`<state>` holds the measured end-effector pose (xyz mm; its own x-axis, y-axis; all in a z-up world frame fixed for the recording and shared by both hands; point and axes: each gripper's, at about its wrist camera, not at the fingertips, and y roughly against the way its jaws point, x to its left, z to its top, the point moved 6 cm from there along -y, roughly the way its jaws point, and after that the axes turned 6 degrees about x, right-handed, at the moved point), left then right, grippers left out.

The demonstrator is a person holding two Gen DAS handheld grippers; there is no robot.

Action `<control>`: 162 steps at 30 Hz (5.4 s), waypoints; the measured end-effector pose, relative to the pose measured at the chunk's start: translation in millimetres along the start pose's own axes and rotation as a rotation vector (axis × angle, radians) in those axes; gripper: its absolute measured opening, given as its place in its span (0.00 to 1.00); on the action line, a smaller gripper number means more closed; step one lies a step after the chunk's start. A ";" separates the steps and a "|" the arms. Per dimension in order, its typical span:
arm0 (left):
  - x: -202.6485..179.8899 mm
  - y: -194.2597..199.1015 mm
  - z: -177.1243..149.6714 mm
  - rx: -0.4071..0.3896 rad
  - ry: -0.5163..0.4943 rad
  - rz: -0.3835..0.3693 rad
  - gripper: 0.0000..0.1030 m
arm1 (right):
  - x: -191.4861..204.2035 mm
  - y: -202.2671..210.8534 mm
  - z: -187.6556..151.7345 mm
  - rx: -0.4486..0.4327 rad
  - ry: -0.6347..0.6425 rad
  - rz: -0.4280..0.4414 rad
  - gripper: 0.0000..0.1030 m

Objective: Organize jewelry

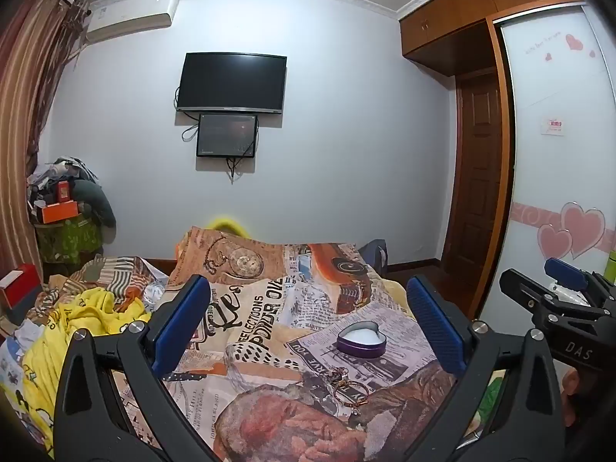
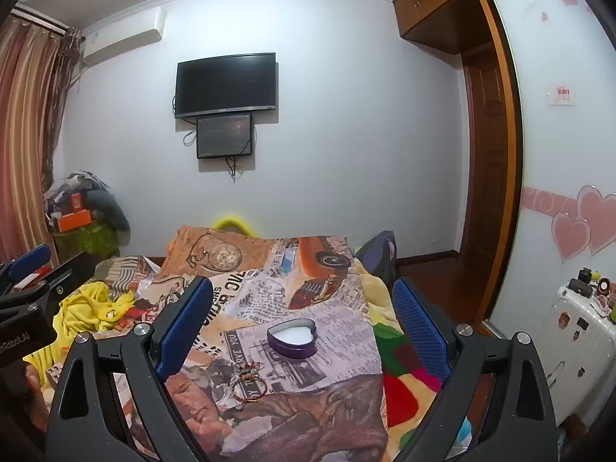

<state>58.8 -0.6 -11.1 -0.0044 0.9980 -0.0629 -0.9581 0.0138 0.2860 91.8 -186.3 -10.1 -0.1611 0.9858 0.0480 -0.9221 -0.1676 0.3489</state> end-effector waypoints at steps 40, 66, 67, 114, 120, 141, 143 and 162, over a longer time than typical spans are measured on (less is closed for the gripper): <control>-5.2 -7.4 -3.9 0.027 -0.004 -0.003 1.00 | 0.3 -0.5 -2.0 0.011 -0.001 0.001 0.90; -4.0 -9.0 -7.2 0.030 0.000 -0.007 1.00 | 1.4 -1.5 -2.3 0.014 0.000 0.001 0.90; -3.8 -9.2 -7.6 0.031 0.001 -0.006 1.00 | 1.4 -1.6 -2.3 0.014 0.000 0.001 0.90; -4.5 -165.0 -117.8 0.581 -0.033 -0.042 0.54 | 1.9 -107.2 -80.7 0.392 0.056 0.055 0.69; 8.8 -170.1 -129.8 0.624 -0.001 -0.034 0.52 | 18.2 -123.2 -106.7 0.514 0.062 0.155 0.53; 15.9 -169.4 -143.5 0.649 0.003 -0.065 0.39 | 68.2 -140.7 -154.6 0.713 0.154 0.290 0.25; 15.7 -168.4 -143.3 0.646 -0.002 -0.063 0.39 | 71.0 -143.6 -159.2 0.727 0.159 0.292 0.20; -3.1 -179.6 -155.6 0.707 -0.056 -0.069 0.51 | 52.9 -138.2 -146.1 0.666 0.131 0.281 0.09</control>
<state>186.4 -15.8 -211.0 0.0824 0.9948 -0.0594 -0.5404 0.0947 0.8361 159.3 -112.7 -192.5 -0.4393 0.8900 0.1220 -0.4371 -0.3304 0.8365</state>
